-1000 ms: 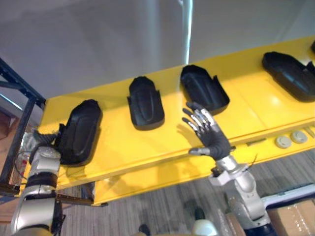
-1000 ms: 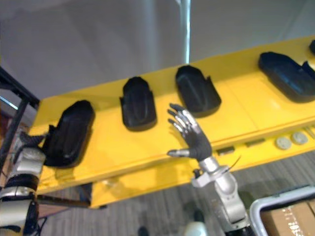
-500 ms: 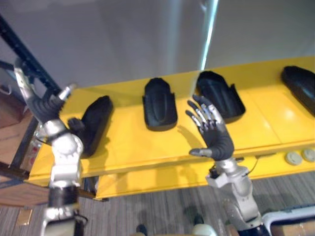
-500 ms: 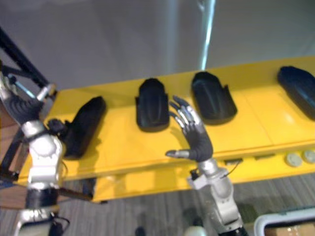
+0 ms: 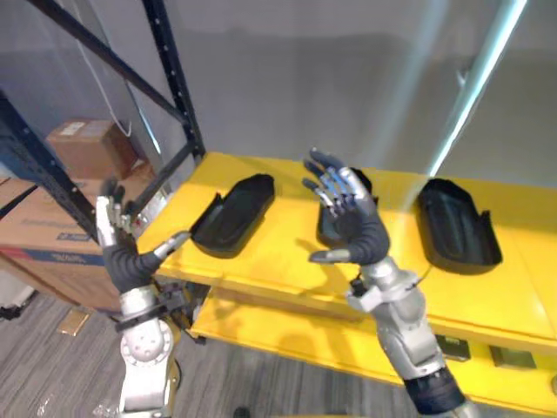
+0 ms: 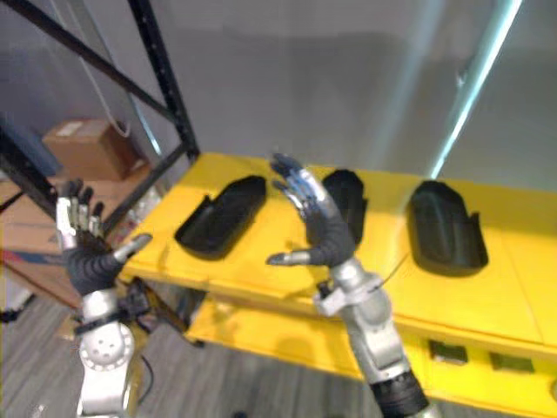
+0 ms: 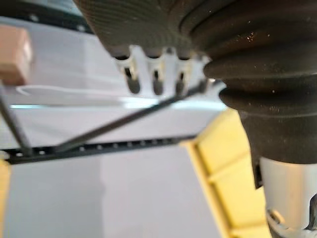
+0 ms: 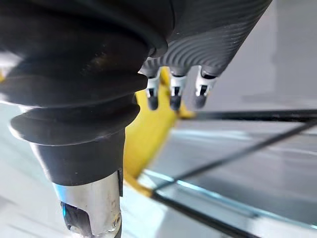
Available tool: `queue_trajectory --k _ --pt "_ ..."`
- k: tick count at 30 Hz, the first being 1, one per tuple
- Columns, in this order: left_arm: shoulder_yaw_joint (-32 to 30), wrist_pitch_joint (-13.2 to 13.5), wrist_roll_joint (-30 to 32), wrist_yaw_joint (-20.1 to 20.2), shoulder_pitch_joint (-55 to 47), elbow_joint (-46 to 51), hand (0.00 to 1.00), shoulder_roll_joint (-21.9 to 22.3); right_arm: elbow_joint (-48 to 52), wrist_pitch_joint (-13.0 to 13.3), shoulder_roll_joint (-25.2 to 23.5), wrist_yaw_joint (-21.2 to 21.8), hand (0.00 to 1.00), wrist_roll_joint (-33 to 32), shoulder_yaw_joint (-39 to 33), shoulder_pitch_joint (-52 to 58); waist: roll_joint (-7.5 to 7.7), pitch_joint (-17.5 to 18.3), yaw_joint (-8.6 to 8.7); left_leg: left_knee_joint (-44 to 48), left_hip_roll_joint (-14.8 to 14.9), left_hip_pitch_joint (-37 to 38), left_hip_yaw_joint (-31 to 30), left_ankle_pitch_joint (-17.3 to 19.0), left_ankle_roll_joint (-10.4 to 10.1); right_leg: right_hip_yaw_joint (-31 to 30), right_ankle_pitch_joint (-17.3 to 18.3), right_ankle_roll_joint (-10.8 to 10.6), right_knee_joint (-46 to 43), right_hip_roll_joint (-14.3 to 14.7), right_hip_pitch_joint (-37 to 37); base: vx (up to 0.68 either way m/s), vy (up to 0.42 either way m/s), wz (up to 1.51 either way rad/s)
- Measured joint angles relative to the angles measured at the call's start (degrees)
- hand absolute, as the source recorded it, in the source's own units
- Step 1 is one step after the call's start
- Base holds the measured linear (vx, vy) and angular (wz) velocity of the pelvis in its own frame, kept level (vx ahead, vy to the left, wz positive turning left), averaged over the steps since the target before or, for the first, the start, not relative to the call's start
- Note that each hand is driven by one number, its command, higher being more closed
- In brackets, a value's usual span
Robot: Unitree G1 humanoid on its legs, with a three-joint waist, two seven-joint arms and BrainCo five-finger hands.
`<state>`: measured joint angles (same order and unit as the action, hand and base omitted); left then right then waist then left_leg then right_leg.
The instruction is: Walk over and take plastic housings, then place them on the shelf
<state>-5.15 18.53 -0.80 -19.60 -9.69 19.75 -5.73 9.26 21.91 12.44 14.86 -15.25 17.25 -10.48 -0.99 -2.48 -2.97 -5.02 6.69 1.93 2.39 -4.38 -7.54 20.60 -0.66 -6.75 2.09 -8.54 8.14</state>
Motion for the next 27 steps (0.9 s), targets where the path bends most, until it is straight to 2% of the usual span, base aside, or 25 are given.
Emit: queue_trajectory --k 4,6,9,12,13,15,19,20,23,25,27 --pt "3.14 -2.37 -2.13 0.05 -1.79 -4.34 0.00 0.06 -4.65 -2.84 2.67 -0.18 0.00 8.08 1.14 -3.24 0.08 -0.03 -1.18 -0.06 -0.35 -0.09 -0.31 -0.27 0.24 0.25 0.05 -0.04 -0.49 -0.38 -0.13 -0.04 0.001 0.04" --pt "6.31 -4.54 -2.00 0.33 -2.93 -13.59 0.00 0.01 -7.74 -4.32 4.81 -0.47 0.00 13.51 2.13 -6.04 0.55 -0.29 -1.66 -0.07 -0.37 -0.27 -0.56 -0.48 0.27 0.84 0.37 0.00 -0.56 -0.44 -0.18 -0.05 -0.010 0.06" --pt "7.59 -6.42 -1.30 -1.50 -4.50 -25.63 0.00 0.22 -10.54 -4.78 6.38 -1.78 0.00 16.28 1.95 -8.77 1.30 -0.19 -1.71 -0.08 -0.29 -1.48 -0.94 -0.82 0.30 1.18 0.39 0.01 -0.58 -0.36 -1.14 -0.03 -0.013 0.08" --pt "5.47 -6.90 -2.07 -7.11 -5.27 -36.96 0.00 0.68 -14.57 -4.89 8.91 -4.64 0.00 20.89 2.17 -10.84 3.24 -0.28 -2.88 -0.08 -0.23 -2.01 -1.12 -0.94 0.32 1.36 0.08 -0.33 -0.42 -0.31 -1.42 0.01 -0.013 0.06" --pt "2.59 -6.71 -3.44 -9.77 -5.26 -42.12 0.00 0.79 -16.89 -4.92 9.31 -6.19 0.00 23.05 2.56 -12.31 4.05 -0.15 -3.18 -0.07 -0.27 -2.03 -1.67 -0.94 0.31 1.61 -0.04 -0.36 -0.40 -0.26 -1.05 0.03 -0.017 0.13" --pt "-2.29 -6.13 -4.03 -13.30 -5.11 -48.85 0.00 1.46 -19.59 -4.94 9.58 -7.54 0.00 24.53 4.33 -15.49 4.61 0.10 -4.07 -0.07 -0.26 -2.05 -1.73 -0.94 0.31 1.71 -0.05 -0.34 -0.25 -0.22 -0.96 0.04 -0.018 0.07" --pt "-6.92 -6.24 -5.32 -15.35 -4.95 -56.76 0.00 1.71 -22.99 -5.45 9.58 -8.09 0.00 27.93 7.79 -20.96 4.70 0.11 -5.61 -0.07 -0.05 -2.03 -1.82 -0.95 0.29 1.72 -0.15 -0.22 0.09 0.05 -0.67 0.00 0.000 0.00" --pt "-7.91 -6.57 -4.84 -14.76 -4.99 -59.14 0.00 1.70 -24.14 -5.78 9.51 -8.53 0.00 29.24 8.99 -22.53 4.89 0.08 -5.88 -0.07 0.12 -2.02 -1.89 -0.96 0.27 1.75 -0.22 -0.12 0.32 0.27 -0.50 -0.03 -0.031 0.01" --pt "-9.92 -10.88 -2.97 -8.05 -5.07 -66.83 0.00 1.46 -26.95 -5.62 8.71 -8.64 0.00 33.22 11.99 -26.12 5.30 -0.02 -6.11 -0.08 0.61 -1.95 -1.87 -1.00 0.17 1.66 -0.26 0.03 0.44 0.82 -0.41 -0.03 -0.030 -0.02" --pt "-9.92 -13.81 -2.65 -3.37 -5.12 -70.53 0.00 1.52 -28.96 -4.57 8.20 -8.35 0.00 35.41 13.69 -28.12 5.66 -0.22 -6.09 -0.08 0.88 -1.92 -1.75 -0.92 0.28 1.46 -0.16 0.26 0.55 1.06 -0.45 -0.03 -0.026 -0.06" --pt "-10.01 -19.41 -2.57 4.65 -5.56 -72.86 0.00 1.47 -31.20 -3.43 8.13 -5.71 0.00 36.49 16.10 -30.51 6.28 -0.28 -6.17 -0.08 1.42 -1.94 -1.57 -0.90 0.23 1.27 -0.10 0.52 0.61 1.51 -0.58 -0.03 -0.029 -0.06"
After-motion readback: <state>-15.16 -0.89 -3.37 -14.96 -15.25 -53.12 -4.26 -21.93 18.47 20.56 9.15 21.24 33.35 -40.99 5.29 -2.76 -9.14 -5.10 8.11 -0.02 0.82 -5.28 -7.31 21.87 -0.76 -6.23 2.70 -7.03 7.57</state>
